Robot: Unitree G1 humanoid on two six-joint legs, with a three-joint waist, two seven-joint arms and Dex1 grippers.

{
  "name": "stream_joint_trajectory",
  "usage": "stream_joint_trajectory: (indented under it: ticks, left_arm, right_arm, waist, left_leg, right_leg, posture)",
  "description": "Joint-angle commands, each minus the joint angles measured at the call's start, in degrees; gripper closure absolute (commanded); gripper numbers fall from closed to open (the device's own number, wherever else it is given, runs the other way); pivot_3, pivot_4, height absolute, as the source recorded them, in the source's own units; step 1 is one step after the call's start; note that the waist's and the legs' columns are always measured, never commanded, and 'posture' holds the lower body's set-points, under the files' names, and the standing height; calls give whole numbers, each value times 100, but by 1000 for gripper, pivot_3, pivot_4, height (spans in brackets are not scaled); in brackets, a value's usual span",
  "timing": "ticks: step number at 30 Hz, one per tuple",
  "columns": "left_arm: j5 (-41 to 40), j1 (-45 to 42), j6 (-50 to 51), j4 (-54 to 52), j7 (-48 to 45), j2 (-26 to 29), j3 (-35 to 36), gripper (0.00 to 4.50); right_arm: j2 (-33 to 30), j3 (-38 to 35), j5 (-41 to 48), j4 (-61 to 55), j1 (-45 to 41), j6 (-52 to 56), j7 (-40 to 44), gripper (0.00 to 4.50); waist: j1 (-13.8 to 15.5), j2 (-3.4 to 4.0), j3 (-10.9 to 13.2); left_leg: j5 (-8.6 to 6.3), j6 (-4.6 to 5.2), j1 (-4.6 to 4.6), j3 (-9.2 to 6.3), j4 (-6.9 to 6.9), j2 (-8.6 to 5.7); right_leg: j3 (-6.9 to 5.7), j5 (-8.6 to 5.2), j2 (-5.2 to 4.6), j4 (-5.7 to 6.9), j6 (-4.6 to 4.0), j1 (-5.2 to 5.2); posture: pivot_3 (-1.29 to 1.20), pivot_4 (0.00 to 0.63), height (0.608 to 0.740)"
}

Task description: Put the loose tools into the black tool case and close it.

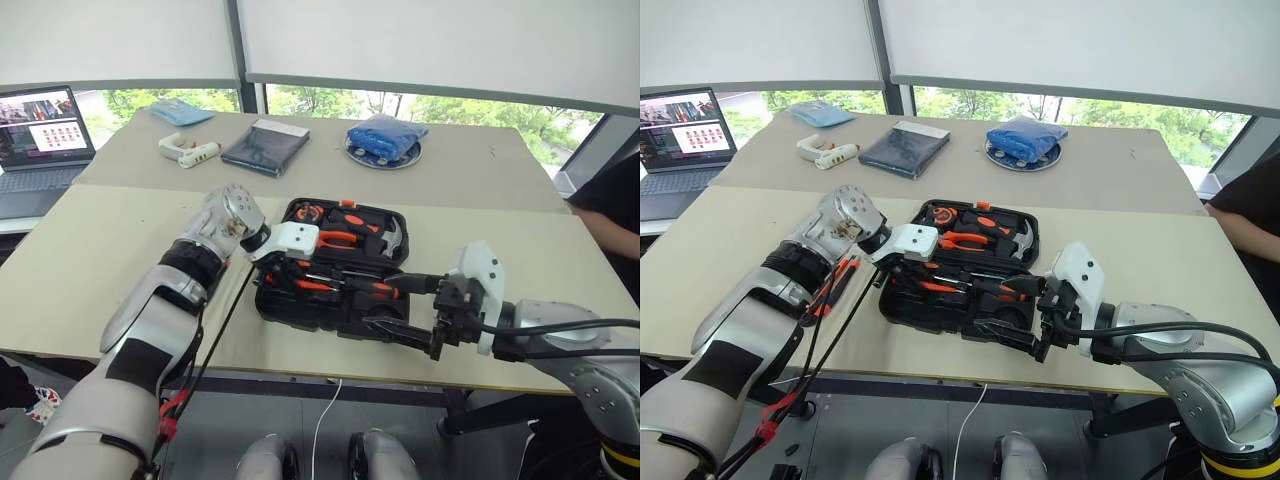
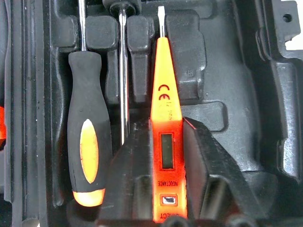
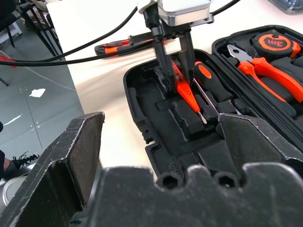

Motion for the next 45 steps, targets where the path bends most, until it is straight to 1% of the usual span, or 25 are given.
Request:
stream_joint_trajectory:
  ticks: [1, 3, 5, 6, 7, 8, 9, 12, 13, 15, 17, 18, 21, 25, 30, 35, 39, 43, 45]
  left_arm:
    - [-560, -77, 459, -553, -123, 298, 80, 1415]
    - [-1100, -43, 764, -895, -123, 544, 111, 644]
    - [-1642, 56, 936, -1237, -123, 803, 197, 644]
    - [-1830, 136, 1025, -1344, -123, 879, 392, 644]
    - [-1960, 236, 1143, -1350, -123, 912, 676, 851]
    - [-2039, 310, 1242, -1366, -123, 928, 872, 1204]
    - [-2077, 402, 1297, -1315, -50, 919, 1048, 1381]
    - [-2054, 696, 1257, -1085, 325, 738, 1363, 2436]
    - [-2027, 763, 1243, -957, 448, 636, 1439, 2881]
    - [-1986, 790, 1221, -677, 596, 441, 1544, 3513]
    - [-1908, 739, 1151, -399, 692, 285, 1587, 4296]
    - [-1869, 711, 1117, -306, 718, 235, 1599, 4438]
    - [-1686, 559, 1168, 111, 692, 73, 1538, 4438]
    - [-1383, 490, 1136, 431, 488, 8, 1363, 4438]
    - [-1155, 413, 1045, 836, 571, -88, 1417, 4438]
    - [-907, 514, 1024, 890, 199, 75, 1279, 4438]
    - [-825, 598, 1052, 835, -62, 258, 1255, 4438]
    - [-864, 530, 1145, 799, -123, 346, 1265, 4438]
    - [-894, 425, 1193, 843, -121, 319, 1385, 4438]
  right_arm:
    - [-74, -170, 110, -114, -33, -53, -30, 0]
    - [-78, -166, 115, -109, -38, -51, -26, 0]
    - [-79, -173, 127, -105, -32, -50, -21, 0]
    - [-74, -181, 138, -99, -21, -48, -20, 0]
    - [-64, -172, 130, -87, -6, -51, -24, 0]
    - [-61, -172, 124, -78, 10, -57, -20, 0]
    - [-53, -164, 111, -66, 24, -64, -21, 0]
    - [-21, -139, 78, -19, 39, -78, -40, 0]
    - [-6, -130, 74, 0, 40, -79, -50, 0]
    - [4, -100, 57, 29, 37, -84, -54, 0]
    - [-4, -79, 51, 48, 35, -89, -43, 0]
    - [-13, -81, 55, 57, 36, -94, -33, 0]
    - [-15, -62, 62, 74, 10, -85, -41, 0]
    - [4, -19, 49, 70, -7, -77, -77, 0]
    - [24, 0, 61, 32, 15, -72, -126, 0]
    - [73, 39, 81, -15, 42, -64, -184, 0]
    - [120, 91, 69, -31, 53, -80, -220, 0]
    - [164, 152, 31, -8, 38, -104, -241, 0]
    - [181, 173, 13, 18, 20, -118, -245, 0]
  waist:
    - [1, 0, 0]
    - [-3, 0, 0]
    - [-12, 0, 0]
    - [-15, 0, 0]
    - [-15, 1, 0]
    - [-14, 1, -1]
    - [-13, 1, 0]
    - [2, 1, -1]
    - [7, 1, -1]
    - [21, 0, 0]
    - [26, -1, 0]
    - [21, -1, 0]
    - [11, -1, 0]
    - [-1, -1, 0]
    - [-2, -2, -1]
    - [-2, -3, -2]
    - [-59, -2, -4]
    - [-87, -2, -5]
    - [-85, -2, -5]
  left_leg:
    - [0, 0, -1, 0, 1, 0]
    - [0, 0, -3, 0, 3, 0]
    - [0, 0, -3, 0, 4, 0]
    - [0, 0, -2, 0, 3, 0]
    - [0, 0, 0, 0, 3, 0]
    - [0, 0, 2, 0, 3, 0]
    - [0, 0, 3, 0, 3, 0]
    - [0, 0, 5, 1, 8, -1]
    - [0, 0, 8, 1, 10, -2]
    - [0, 1, 6, 0, 16, -2]
    - [-3, 7, 0, 0, 28, -2]
    - [-5, 10, -3, 0, 33, -2]
    - [-7, 14, -3, 1, 36, -3]
    - [-7, 13, -1, 2, 35, -3]
    - [-7, 13, -1, 1, 35, -2]
    - [-9, 15, 0, 1, 35, -3]
    - [-8, 14, 3, 1, 33, -1]
    - [-8, 14, 5, 2, 33, 0]
    - [-8, 14, 5, 1, 34, 0]
  right_leg:
    - [0, 0, 0, 0, -1, 0]
    - [2, 3, 0, -1, -6, -2]
    - [5, 3, 0, -1, -6, -2]
    - [5, 3, 0, -1, -6, -2]
    - [7, 3, -1, 0, -6, -1]
    - [7, 2, -2, 0, -5, 1]
    - [7, 1, -2, -1, -4, 2]
    - [4, -9, -1, 1, 14, 7]
    - [4, -9, -2, 1, 15, 11]
    - [1, -7, -2, 1, 17, 13]
    - [-2, -6, -1, 2, 20, 14]
    - [-3, -4, -1, 2, 21, 13]
    - [1, -3, -1, 1, 22, 13]
    - [2, -2, 0, 2, 22, 13]
    - [2, 5, 0, 2, 9, 12]
    - [3, 8, -2, 1, 4, 13]
    - [4, 9, 0, 2, 1, 13]
    - [5, 8, -1, 4, 3, 13]
    - [5, 7, -1, 5, 4, 13]
  posture:
    - [0, 150, 718]
    - [0, 150, 718]
    - [0, 150, 718]
    - [0, 150, 718]
    - [0, 150, 718]
    - [0, 150, 718]
    - [0, 150, 718]
    - [0, 150, 718]
    - [0, 150, 718]
    - [0, 150, 718]
    - [0, 150, 718]
    - [0, 150, 718]
    - [0, 150, 718]
    - [0, 150, 718]
    - [0, 150, 718]
    - [0, 150, 718]
    - [0, 150, 718]
    - [0, 150, 718]
    - [0, 150, 718]
